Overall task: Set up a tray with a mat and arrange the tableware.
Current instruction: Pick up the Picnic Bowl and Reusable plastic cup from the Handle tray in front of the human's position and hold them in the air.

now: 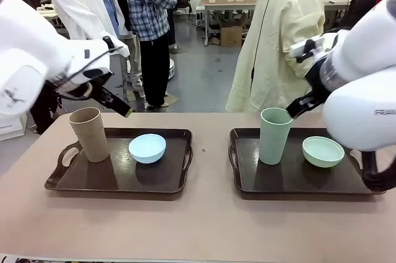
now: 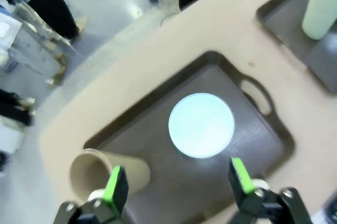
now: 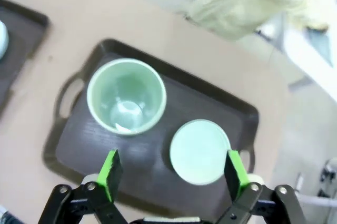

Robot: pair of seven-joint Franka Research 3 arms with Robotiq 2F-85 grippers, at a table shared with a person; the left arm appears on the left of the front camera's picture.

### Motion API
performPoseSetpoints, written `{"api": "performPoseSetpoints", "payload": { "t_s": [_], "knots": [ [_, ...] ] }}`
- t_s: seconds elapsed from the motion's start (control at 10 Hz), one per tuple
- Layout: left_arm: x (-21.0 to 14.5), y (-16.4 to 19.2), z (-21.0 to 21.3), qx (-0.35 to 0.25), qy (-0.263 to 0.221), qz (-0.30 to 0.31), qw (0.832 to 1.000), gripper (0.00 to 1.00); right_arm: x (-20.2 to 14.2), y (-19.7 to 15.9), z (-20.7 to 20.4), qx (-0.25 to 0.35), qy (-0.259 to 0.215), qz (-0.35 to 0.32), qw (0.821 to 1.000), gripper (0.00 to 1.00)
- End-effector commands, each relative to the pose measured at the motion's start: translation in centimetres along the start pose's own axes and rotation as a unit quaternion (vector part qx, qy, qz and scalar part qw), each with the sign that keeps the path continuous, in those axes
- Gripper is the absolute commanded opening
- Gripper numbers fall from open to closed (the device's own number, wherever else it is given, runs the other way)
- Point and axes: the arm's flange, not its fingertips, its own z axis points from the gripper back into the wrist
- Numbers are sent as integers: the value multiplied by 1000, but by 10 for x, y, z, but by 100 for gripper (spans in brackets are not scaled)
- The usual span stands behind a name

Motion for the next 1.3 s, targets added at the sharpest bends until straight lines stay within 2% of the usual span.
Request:
{"api": "performPoseSetpoints", "payload": {
  "t_s": [0.0,0.1,0.3,0.5,0.8,1.0,1.2],
  "knots": [
    [-8,4,27,-37,47,26,998,100,-45,20,32,-11,72,-35,997,100],
    [-11,11,32,-60,56,42,996,100,-61,20,38,28,95,-27,995,100],
    [-13,30,41,-98,65,78,990,100,-86,7,47,100,98,-59,988,100],
    [-16,64,47,-154,53,145,976,100,-104,-39,46,173,81,-124,974,100],
    [-39,132,47,-257,11,255,932,100,-141,-122,34,264,30,-242,933,100],
    [-71,175,47,-281,-8,324,903,100,-166,-166,30,310,5,-284,907,100],
    [-107,218,48,-285,-9,378,881,100,-185,-194,19,336,7,-312,889,100]
  ]
}}
